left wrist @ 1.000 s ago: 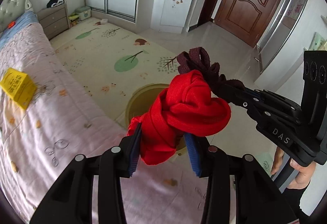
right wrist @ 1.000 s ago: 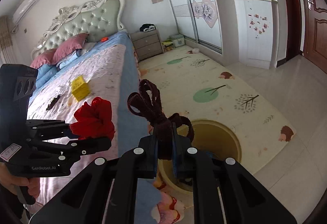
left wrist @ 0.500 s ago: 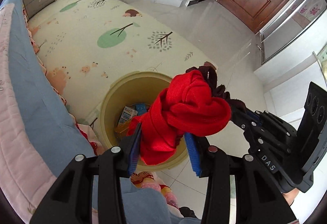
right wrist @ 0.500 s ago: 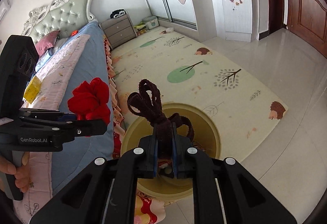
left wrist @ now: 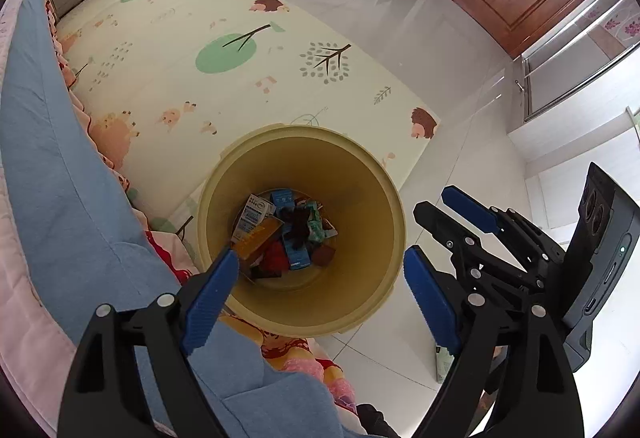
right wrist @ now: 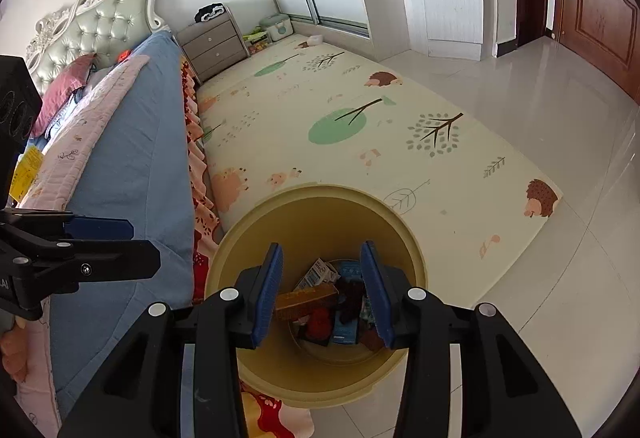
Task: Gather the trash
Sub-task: 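Move both open tools back over the bed toward the yellow carton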
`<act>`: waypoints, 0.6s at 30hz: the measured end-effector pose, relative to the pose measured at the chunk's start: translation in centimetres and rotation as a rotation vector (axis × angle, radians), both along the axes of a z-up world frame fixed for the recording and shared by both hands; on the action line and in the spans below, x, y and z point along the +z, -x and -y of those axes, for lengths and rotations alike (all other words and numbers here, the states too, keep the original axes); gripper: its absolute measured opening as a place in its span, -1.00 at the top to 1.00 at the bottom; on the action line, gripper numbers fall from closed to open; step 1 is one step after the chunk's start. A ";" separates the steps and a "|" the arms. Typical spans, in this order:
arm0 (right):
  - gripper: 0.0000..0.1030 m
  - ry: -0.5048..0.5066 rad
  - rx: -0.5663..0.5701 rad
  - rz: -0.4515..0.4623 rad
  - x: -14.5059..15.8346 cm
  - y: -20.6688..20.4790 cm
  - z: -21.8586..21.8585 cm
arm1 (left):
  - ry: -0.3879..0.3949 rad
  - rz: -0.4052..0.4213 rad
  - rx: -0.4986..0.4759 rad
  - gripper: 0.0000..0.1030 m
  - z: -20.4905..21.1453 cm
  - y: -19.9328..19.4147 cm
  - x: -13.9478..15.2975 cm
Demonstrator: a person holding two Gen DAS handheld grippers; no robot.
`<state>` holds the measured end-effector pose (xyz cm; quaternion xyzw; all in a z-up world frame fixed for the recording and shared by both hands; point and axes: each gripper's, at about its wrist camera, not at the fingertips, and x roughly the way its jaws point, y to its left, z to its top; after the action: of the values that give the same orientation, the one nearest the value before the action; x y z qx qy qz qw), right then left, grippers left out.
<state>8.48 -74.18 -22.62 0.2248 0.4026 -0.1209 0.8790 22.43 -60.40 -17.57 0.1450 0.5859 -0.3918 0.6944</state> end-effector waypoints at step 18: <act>0.21 0.091 0.080 0.105 8.9 2.3 -3.9 | 0.088 0.203 -0.003 -0.64 -4.2 3.7 6.7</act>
<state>6.23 -70.25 -13.73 0.1746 0.3588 -0.0919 0.9123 18.75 -56.16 -10.88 0.1543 0.4944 -0.4015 0.7554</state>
